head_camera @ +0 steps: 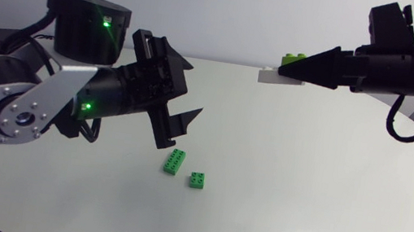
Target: Disassemble duplo
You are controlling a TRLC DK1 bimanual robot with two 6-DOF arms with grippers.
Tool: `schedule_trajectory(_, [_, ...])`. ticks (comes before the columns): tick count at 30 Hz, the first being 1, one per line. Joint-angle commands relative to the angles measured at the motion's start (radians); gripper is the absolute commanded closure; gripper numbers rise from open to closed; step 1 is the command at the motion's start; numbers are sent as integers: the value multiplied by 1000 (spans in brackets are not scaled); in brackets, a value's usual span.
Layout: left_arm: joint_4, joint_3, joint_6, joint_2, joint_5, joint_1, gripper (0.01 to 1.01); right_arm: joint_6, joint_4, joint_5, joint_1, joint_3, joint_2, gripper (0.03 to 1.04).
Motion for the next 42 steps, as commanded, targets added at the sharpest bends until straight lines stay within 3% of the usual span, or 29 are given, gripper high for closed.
schedule_trajectory(1, [20, -53, 59, -20, -27, -34, 87, 53, -41, -11, -3, 56, 39, 779])
schedule_trajectory(4, [65, -61, 94, -32, -61, -75, 87, 110, -53, -6, 6, 85, 72, 779])
schedule_trajectory(9, [195, -79, 153, -17, -124, -140, 102, 117, -72, 14, 52, 89, 90, 779])
schedule_trajectory(15, [80, 70, 119, 48, -108, -138, 120, 70, -69, 54, 100, 66, 92, 779])
schedule_trajectory(25, [-1, 211, 62, 137, -65, -137, 179, 38, -23, 120, 171, 13, 82, 777])
schedule_trajectory(35, [-82, 240, 36, 161, -10, -129, 462, 38, 5, 144, 206, 2, 73, 777])
schedule_trajectory(41, [-99, 237, 36, 167, 8, -124, 777, 38, 19, 164, 215, -6, 67, 777])
schedule_trajectory(42, [-101, 237, 36, 171, 8, -124, 780, 38, 19, 164, 217, -6, 67, 777])
